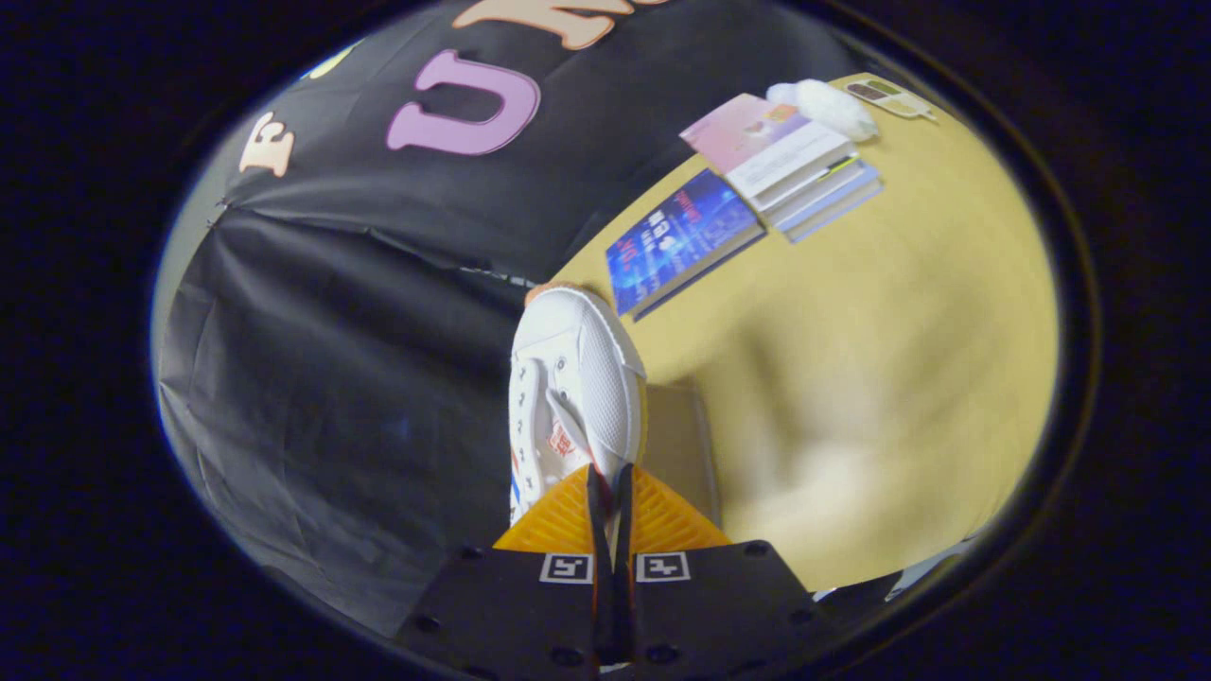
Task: Open the storage box then place both shoes into the box .Put the left shoe in first, then the right shoe, with the right side of both shoes facing outward in a uniform manner.
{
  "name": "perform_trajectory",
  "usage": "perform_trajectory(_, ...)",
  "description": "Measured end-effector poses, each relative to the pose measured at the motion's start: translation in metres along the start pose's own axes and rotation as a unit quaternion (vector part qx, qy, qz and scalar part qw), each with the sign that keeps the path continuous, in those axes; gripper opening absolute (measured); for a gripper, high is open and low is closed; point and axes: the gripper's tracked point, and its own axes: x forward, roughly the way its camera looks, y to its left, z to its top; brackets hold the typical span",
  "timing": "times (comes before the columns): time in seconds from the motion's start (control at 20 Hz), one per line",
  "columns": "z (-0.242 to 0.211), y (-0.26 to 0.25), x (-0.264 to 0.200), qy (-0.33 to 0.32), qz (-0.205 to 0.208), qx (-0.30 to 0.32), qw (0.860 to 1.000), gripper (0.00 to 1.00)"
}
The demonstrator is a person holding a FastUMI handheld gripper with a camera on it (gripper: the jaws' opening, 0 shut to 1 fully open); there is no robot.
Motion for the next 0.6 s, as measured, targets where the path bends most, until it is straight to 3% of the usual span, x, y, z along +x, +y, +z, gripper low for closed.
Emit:
perform_trajectory(0.15,-0.024,0.017,0.03,0.02,-0.007,-0.016,1.0,0.02)
perform_trajectory(0.45,-0.059,-0.005,0.072,0.031,-0.078,-0.059,0.995,0.03)
perform_trajectory(0.6,-0.067,-0.008,0.081,0.029,-0.092,-0.066,0.993,0.03)
